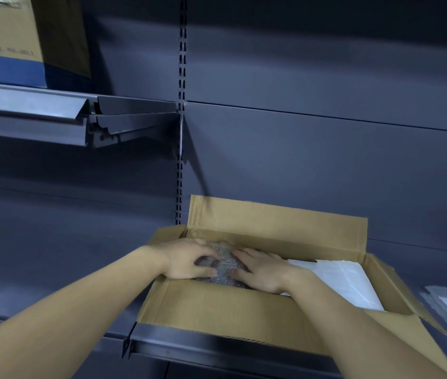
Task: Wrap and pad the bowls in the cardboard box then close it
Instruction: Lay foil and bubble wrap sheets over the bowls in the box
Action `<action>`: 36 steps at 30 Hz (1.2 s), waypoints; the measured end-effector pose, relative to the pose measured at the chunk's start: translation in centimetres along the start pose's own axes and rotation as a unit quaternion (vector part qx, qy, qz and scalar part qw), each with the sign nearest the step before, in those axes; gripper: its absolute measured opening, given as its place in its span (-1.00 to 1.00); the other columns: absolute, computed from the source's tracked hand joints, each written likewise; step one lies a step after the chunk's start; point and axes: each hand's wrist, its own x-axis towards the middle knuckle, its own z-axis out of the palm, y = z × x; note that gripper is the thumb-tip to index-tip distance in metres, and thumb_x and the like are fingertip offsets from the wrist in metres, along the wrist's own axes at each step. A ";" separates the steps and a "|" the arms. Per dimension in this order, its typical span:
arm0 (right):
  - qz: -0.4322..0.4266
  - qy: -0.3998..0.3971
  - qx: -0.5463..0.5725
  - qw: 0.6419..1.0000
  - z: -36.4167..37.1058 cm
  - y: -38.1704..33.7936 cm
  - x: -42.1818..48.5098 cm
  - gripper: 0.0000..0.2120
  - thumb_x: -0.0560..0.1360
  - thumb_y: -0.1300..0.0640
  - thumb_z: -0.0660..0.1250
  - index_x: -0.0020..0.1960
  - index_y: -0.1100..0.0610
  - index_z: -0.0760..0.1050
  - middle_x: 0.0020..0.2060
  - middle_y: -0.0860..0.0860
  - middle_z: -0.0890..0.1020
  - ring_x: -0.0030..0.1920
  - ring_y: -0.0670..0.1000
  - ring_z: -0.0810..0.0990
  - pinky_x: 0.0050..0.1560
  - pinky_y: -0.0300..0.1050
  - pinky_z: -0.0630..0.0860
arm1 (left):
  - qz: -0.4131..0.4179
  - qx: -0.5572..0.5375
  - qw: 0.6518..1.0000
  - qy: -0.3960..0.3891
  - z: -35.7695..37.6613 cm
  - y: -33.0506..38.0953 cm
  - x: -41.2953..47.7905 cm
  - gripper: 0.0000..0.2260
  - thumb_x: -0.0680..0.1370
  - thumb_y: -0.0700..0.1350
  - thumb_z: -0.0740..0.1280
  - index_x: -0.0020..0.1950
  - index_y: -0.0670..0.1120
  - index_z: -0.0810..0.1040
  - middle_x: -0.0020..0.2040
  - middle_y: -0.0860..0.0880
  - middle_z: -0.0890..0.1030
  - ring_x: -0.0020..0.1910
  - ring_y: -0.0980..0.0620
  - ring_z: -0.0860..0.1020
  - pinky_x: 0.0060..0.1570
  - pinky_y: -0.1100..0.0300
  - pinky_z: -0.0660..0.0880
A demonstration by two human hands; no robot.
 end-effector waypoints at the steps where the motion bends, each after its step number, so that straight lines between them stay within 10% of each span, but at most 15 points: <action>1: 0.001 0.005 0.003 1.000 0.1 0.0 0.0 -0.36 0.59 -0.30 -0.06 0.59 -0.08 -0.05 0.58 -0.11 0.05 0.56 -0.04 0.04 0.49 0.04 0.04 | 0.000 0.001 1.000 0.000 0.1 -0.1 0.1 -0.52 0.57 0.30 0.19 0.46 0.19 0.36 0.41 0.07 0.39 0.40 0.05 0.33 0.40 0.02 0.30; 13: 0.036 0.124 0.086 0.988 -1.4 2.2 -1.8 -0.61 0.63 -0.19 0.02 0.33 -0.08 0.41 0.27 -0.03 0.47 0.33 0.04 0.39 0.29 0.10 0.38 | -0.032 0.002 0.995 0.093 -1.5 2.2 0.6 -0.65 0.60 0.15 0.22 0.37 0.13 0.47 0.35 0.15 0.42 0.34 0.10 0.38 0.05 0.24 0.27; 22: 0.107 0.154 0.089 0.978 -1.2 5.9 -6.1 -0.60 0.59 -0.19 0.10 0.35 -0.09 0.41 0.23 -0.02 0.49 0.29 0.04 0.43 0.28 0.01 0.40 | -0.050 -0.039 0.992 0.107 -1.1 6.7 3.2 -0.64 0.51 0.11 0.27 0.29 0.12 0.53 0.31 0.06 0.46 0.30 0.02 0.45 0.34 0.07 0.36; 36: 0.248 0.190 0.071 0.947 -1.5 15.0 -19.0 -0.58 0.60 -0.19 0.08 0.38 -0.08 0.38 0.24 0.00 0.46 0.31 0.07 0.40 0.25 0.07 0.41 | 0.079 -0.043 0.993 0.076 -2.0 20.1 10.6 -0.71 0.55 0.10 0.23 0.21 0.07 0.56 0.18 0.04 0.51 0.17 0.02 0.49 0.22 0.06 0.44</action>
